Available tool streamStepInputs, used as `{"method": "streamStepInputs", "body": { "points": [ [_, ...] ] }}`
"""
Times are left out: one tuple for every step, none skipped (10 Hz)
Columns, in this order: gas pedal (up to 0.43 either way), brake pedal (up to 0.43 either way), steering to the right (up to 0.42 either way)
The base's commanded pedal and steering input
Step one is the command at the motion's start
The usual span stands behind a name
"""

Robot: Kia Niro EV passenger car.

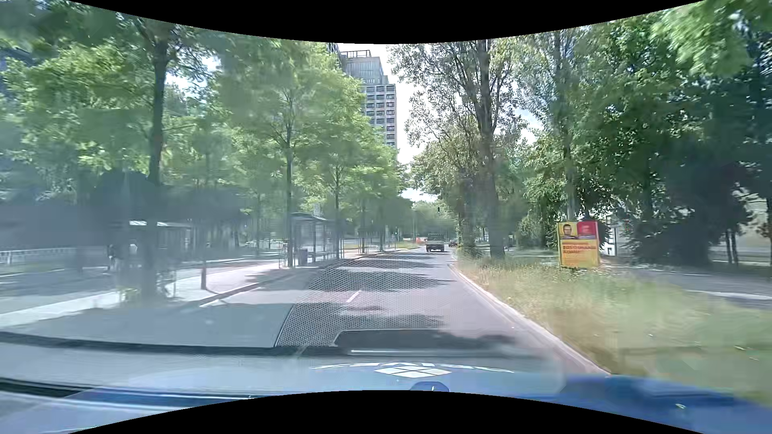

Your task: Follow the waypoints while adhering to traffic rules and regulations

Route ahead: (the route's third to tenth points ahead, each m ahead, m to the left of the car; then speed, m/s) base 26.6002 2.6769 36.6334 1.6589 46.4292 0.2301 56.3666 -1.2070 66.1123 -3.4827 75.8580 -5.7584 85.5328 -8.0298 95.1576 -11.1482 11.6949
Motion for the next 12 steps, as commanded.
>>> {"method": "streamStepInputs", "body": {
  "points": [
    [0.157,0.000,0.019],
    [0.157,0.000,0.019],
    [0.157,0.000,0.019],
    [0.157,0.000,0.018],
    [0.150,0.000,0.017],
    [0.150,0.000,0.018],
    [0.150,0.000,0.019],
    [0.150,0.000,0.019],
    [0.150,0.000,0.018],
    [0.150,0.000,0.018],
    [0.150,0.000,0.017],
    [0.150,0.000,0.017]
  ]
}}
